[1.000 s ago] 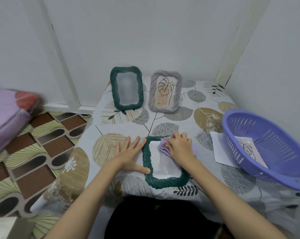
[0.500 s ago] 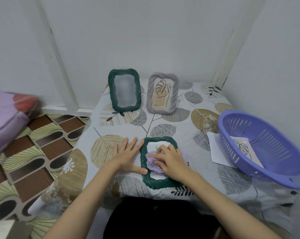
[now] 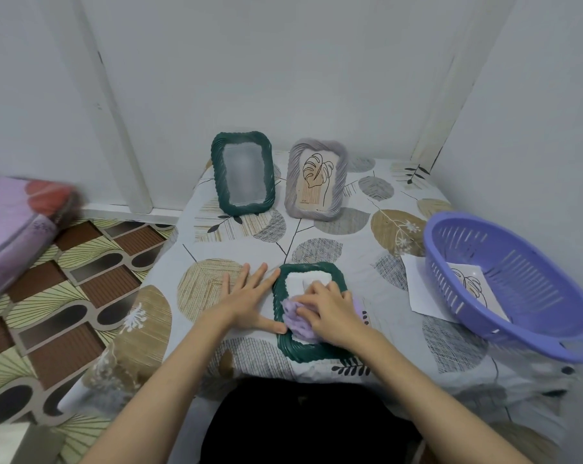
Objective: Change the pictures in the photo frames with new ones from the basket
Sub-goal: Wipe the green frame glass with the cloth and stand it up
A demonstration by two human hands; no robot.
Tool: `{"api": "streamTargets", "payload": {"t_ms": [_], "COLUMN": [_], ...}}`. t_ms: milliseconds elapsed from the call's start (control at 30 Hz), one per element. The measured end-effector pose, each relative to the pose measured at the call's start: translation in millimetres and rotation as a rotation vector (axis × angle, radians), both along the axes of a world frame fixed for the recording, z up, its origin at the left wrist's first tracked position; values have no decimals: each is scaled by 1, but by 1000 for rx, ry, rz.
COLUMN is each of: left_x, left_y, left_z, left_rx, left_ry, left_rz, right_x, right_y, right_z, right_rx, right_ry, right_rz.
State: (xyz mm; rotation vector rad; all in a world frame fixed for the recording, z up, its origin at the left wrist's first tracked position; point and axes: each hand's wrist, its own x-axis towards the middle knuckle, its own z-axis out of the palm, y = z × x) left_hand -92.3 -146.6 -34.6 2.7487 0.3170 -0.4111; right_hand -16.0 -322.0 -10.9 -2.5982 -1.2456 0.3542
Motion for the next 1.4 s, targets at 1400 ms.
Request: {"api": "streamTargets", "payload": {"t_ms": [1400], "left_x": [-9], "left_y": [-13], "left_z": [16], "left_rx": [-267], "left_ry": [-101], "left_rz": [144], "right_x": [16], "right_y": [-71], "right_z": [24], "right_rx": [13], "right_ry": [318], "right_rz": [-436]}}
